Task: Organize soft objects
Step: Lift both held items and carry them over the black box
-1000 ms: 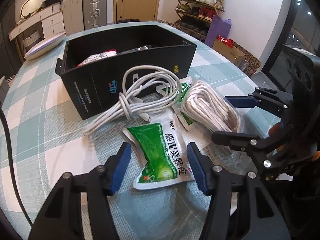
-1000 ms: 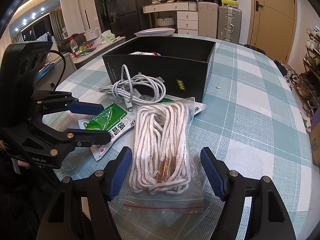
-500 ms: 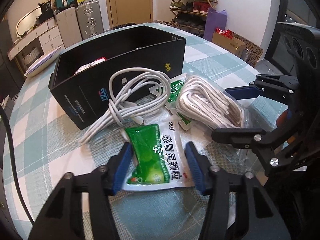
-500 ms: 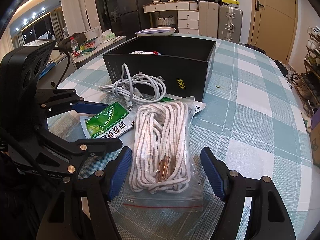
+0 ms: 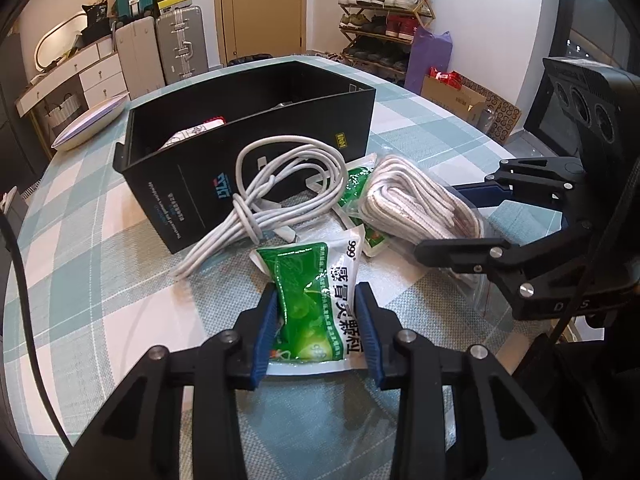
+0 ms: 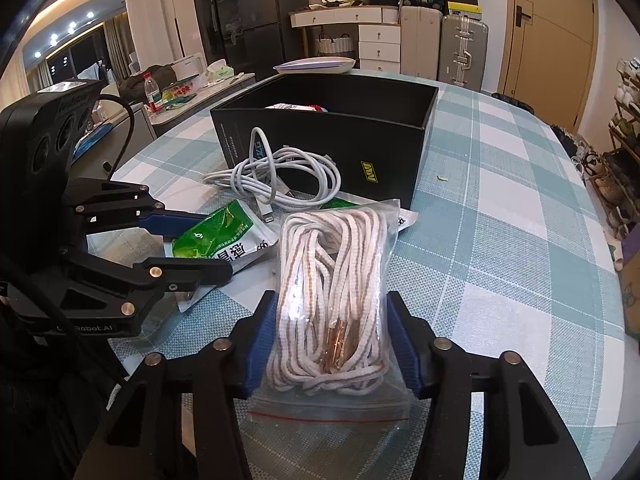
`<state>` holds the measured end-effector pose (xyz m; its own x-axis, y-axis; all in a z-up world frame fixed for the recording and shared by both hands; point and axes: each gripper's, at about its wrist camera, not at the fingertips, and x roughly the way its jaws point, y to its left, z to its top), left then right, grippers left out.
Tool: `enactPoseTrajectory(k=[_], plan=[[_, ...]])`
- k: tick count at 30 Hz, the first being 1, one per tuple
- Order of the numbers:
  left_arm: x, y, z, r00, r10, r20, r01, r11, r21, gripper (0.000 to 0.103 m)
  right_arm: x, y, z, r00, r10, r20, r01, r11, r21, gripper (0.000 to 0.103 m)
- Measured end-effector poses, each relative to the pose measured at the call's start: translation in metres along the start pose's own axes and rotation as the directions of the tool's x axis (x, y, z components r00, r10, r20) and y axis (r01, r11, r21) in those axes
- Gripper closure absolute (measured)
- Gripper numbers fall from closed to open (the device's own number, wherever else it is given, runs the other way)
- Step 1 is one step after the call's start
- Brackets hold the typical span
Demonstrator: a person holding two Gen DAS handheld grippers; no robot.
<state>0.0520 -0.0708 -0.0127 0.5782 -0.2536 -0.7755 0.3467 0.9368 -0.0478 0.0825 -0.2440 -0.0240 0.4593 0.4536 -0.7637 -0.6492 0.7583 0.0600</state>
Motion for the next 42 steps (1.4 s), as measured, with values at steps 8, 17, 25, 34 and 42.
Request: enactPoseTrajectory(k=[8,17,25,34,42], plan=[[-0.023,0.006,-0.004,0.998,0.002,0.068,-0.001,1.0,-0.02,0.067,-0.015,0.007,0.002,0.998,0.018,0.059,-0.015,0.999,-0.046,0.058],[-0.054,0.014,0.002,0.986,0.031,0.164,-0.027,0.999,-0.03,0.067,-0.04,0.008,0.007,0.987,0.06,0.147,-0.055,0.998,-0.036,0.058],[-0.069,0.029,0.021,0.971,0.076,0.228,-0.061,0.996,-0.072,0.067,-0.062,0.003,0.024,0.969,0.048,0.242,-0.054,0.998,0.02,0.058],[-0.074,0.046,0.044,0.958,0.109,0.266,-0.083,0.991,-0.107,0.066,-0.066,-0.003,0.055,0.964,0.032,0.264,-0.054,0.996,0.074,0.058],[-0.071,0.057,0.063,0.951,0.122,0.284,-0.089,0.988,-0.127,0.066,-0.065,-0.008,0.076,0.958,0.007,0.285,-0.037,0.994,0.099,0.058]])
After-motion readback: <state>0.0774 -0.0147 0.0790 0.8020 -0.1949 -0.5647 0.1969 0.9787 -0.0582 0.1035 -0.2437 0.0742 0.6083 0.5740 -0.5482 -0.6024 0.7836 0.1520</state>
